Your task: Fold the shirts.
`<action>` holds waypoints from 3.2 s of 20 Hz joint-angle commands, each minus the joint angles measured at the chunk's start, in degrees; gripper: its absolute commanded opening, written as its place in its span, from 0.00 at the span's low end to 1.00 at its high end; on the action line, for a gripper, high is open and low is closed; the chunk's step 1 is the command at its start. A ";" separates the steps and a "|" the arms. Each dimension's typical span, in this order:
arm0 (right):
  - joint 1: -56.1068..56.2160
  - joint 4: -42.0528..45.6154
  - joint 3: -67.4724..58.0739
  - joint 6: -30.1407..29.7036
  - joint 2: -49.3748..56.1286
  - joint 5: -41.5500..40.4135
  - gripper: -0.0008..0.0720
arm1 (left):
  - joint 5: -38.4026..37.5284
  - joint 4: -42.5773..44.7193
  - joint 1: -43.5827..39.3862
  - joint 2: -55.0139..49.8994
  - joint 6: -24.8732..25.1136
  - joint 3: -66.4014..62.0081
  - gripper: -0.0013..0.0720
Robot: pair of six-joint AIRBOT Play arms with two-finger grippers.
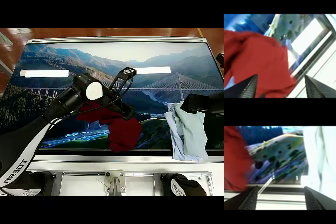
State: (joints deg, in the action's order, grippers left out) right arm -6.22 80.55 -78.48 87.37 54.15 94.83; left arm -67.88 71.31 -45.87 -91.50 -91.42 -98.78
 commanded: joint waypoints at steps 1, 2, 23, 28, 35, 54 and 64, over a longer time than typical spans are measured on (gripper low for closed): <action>-0.04 2.49 1.09 -0.07 0.92 -1.57 0.95 | -3.15 0.17 5.22 -1.14 -1.53 -0.46 0.98; -0.13 2.91 2.38 -0.48 1.25 -2.69 0.95 | -5.44 0.81 9.68 -0.04 -0.46 -0.46 0.98; -0.09 -16.59 26.12 -1.05 14.93 -17.29 0.95 | -1.27 -16.13 47.12 -14.99 16.44 11.80 0.98; -0.02 -17.55 27.34 0.17 15.80 -18.32 0.95 | 1.40 -20.41 45.09 -17.20 20.28 11.78 0.86; 5.46 -22.38 36.70 1.09 15.80 -26.29 0.95 | -5.73 -21.18 44.83 -16.31 23.52 11.37 0.07; 13.99 -31.43 39.12 -3.37 24.55 -39.34 0.10 | -4.79 -21.11 45.00 -10.21 23.50 11.34 0.07; 4.48 -30.53 9.40 -14.12 -4.50 -30.10 0.10 | -0.07 -19.50 46.93 14.56 22.77 -14.34 0.07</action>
State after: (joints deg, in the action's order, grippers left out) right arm -0.10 49.93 -58.24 74.89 56.77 62.67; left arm -69.82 51.62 0.80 -84.42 -68.14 -104.36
